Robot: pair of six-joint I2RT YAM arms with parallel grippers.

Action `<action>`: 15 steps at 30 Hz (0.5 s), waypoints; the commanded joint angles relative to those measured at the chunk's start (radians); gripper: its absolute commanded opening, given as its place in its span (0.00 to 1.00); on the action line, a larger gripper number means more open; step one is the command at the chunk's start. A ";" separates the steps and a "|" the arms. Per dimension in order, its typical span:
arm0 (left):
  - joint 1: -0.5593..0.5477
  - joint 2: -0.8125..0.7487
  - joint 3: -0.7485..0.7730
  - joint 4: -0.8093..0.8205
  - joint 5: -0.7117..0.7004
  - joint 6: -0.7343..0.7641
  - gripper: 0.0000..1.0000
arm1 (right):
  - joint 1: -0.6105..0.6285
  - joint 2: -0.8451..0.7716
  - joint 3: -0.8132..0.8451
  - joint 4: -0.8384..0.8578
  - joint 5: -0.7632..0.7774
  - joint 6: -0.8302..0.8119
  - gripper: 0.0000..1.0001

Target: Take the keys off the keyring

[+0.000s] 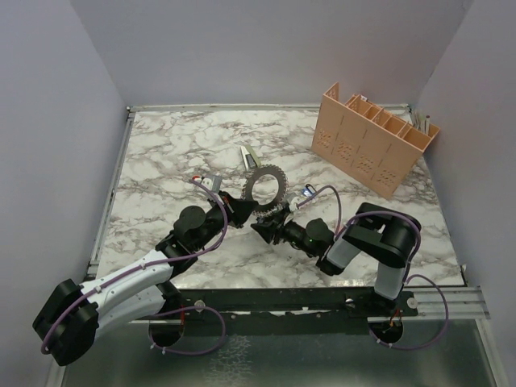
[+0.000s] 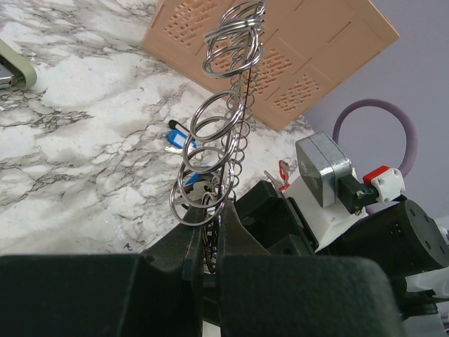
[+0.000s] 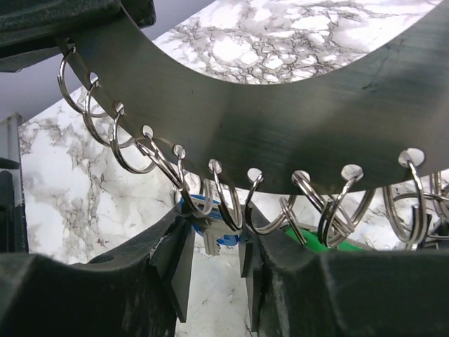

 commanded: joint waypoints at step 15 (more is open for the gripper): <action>0.005 -0.032 -0.012 0.064 -0.032 -0.006 0.00 | 0.007 -0.050 -0.077 0.155 -0.047 0.000 0.01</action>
